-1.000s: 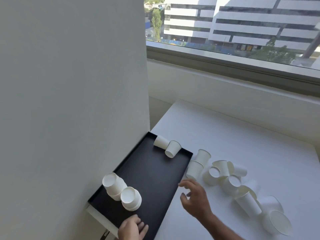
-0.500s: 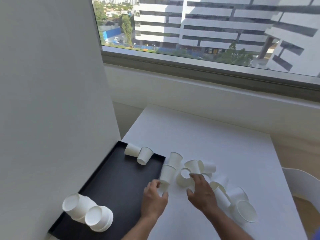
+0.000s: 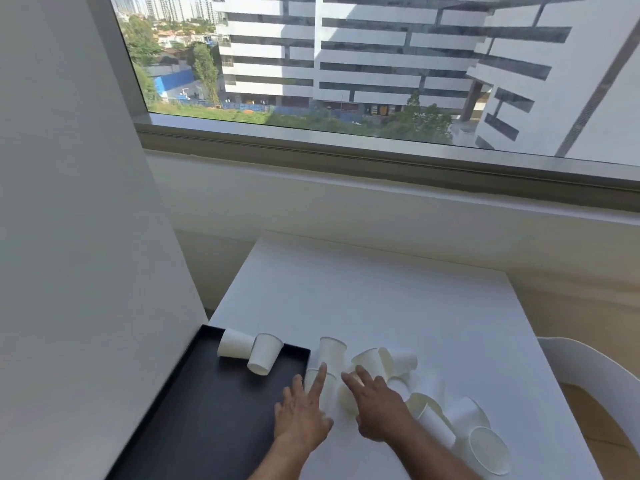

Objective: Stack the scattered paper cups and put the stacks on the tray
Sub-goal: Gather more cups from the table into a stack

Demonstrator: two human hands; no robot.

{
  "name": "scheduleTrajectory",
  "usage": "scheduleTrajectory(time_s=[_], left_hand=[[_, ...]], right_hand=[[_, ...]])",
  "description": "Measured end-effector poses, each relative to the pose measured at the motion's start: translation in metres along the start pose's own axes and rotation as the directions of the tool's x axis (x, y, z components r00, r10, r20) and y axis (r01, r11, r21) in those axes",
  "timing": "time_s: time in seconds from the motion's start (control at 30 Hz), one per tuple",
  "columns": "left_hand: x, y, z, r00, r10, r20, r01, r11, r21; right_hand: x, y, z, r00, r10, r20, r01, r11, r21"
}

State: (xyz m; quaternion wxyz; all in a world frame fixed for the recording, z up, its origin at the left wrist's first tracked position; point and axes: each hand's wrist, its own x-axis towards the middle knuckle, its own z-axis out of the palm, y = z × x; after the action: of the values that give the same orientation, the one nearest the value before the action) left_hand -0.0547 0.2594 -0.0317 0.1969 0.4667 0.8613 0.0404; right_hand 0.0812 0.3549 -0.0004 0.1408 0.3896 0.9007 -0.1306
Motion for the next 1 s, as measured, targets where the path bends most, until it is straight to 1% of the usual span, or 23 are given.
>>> scheduleTrajectory(time_s=[0.13,0.27,0.4,0.53,0.6,0.63,0.67,0.7,0.73,0.77,0.8,0.83,0.87,0.93,1.0], left_hand=[[0.01,0.001,0.003,1.0,0.014,0.001,-0.014,1.0,0.028],[0.015,0.003,0.003,0.999,0.021,0.042,-0.023,0.998,0.06],[0.007,0.006,0.005,0.997,0.074,0.004,-0.074,0.996,0.056],[-0.012,0.0,0.013,0.995,0.097,-0.013,-0.096,0.993,0.065],[-0.022,-0.003,0.017,0.995,0.099,0.008,-0.099,0.992,0.078],[-0.026,-0.005,0.019,0.995,0.103,0.012,-0.104,0.992,0.073],[-0.03,-0.006,0.019,0.994,0.109,0.011,-0.109,0.993,0.053],[-0.034,-0.007,0.02,0.993,0.118,0.001,-0.118,0.993,0.018],[-0.038,-0.008,0.021,0.992,0.129,-0.011,-0.13,0.991,-0.039],[-0.041,-0.008,0.022,0.99,0.142,-0.021,-0.143,0.983,-0.116],[-0.045,-0.007,0.023,0.988,0.153,-0.027,-0.155,0.964,-0.214],[-0.049,-0.005,0.023,0.986,0.164,-0.032,-0.165,0.934,-0.317],[-0.053,-0.002,0.024,0.984,0.175,-0.039,-0.176,0.896,-0.407],[-0.06,0.006,0.023,0.976,0.212,-0.051,-0.207,0.828,-0.522],[-0.066,0.016,0.022,0.966,0.248,-0.074,-0.242,0.767,-0.594]], right_hand=[[-0.002,-0.001,0.009,0.999,0.005,-0.044,-0.005,1.0,-0.004],[-0.013,0.001,0.015,0.998,0.008,-0.056,-0.007,1.0,0.018],[-0.033,0.009,0.022,1.0,0.013,-0.029,-0.011,0.998,0.068],[-0.054,0.021,0.029,0.997,0.068,0.043,-0.074,0.983,0.167],[-0.066,0.024,0.029,0.988,0.153,0.03,-0.154,0.939,0.308],[-0.072,0.026,0.029,0.978,0.209,0.011,-0.194,0.885,0.422],[-0.077,0.027,0.029,0.962,0.272,-0.004,-0.226,0.804,0.55],[-0.082,0.028,0.031,0.941,0.339,-0.012,-0.241,0.692,0.68],[-0.085,0.029,0.032,0.918,0.396,-0.01,-0.229,0.55,0.804],[-0.088,0.029,0.033,0.901,0.433,-0.009,-0.179,0.392,0.902],[-0.089,0.029,0.033,0.895,0.446,-0.007,-0.111,0.237,0.965],[-0.091,0.028,0.031,0.899,0.439,-0.006,-0.045,0.106,0.993],[-0.092,0.026,0.03,0.908,0.418,-0.009,0.001,0.017,1.0],[-0.091,0.02,0.028,0.926,0.376,-0.03,0.067,-0.084,0.994],[-0.09,0.012,0.025,0.929,0.363,-0.063,0.126,-0.153,0.98]])
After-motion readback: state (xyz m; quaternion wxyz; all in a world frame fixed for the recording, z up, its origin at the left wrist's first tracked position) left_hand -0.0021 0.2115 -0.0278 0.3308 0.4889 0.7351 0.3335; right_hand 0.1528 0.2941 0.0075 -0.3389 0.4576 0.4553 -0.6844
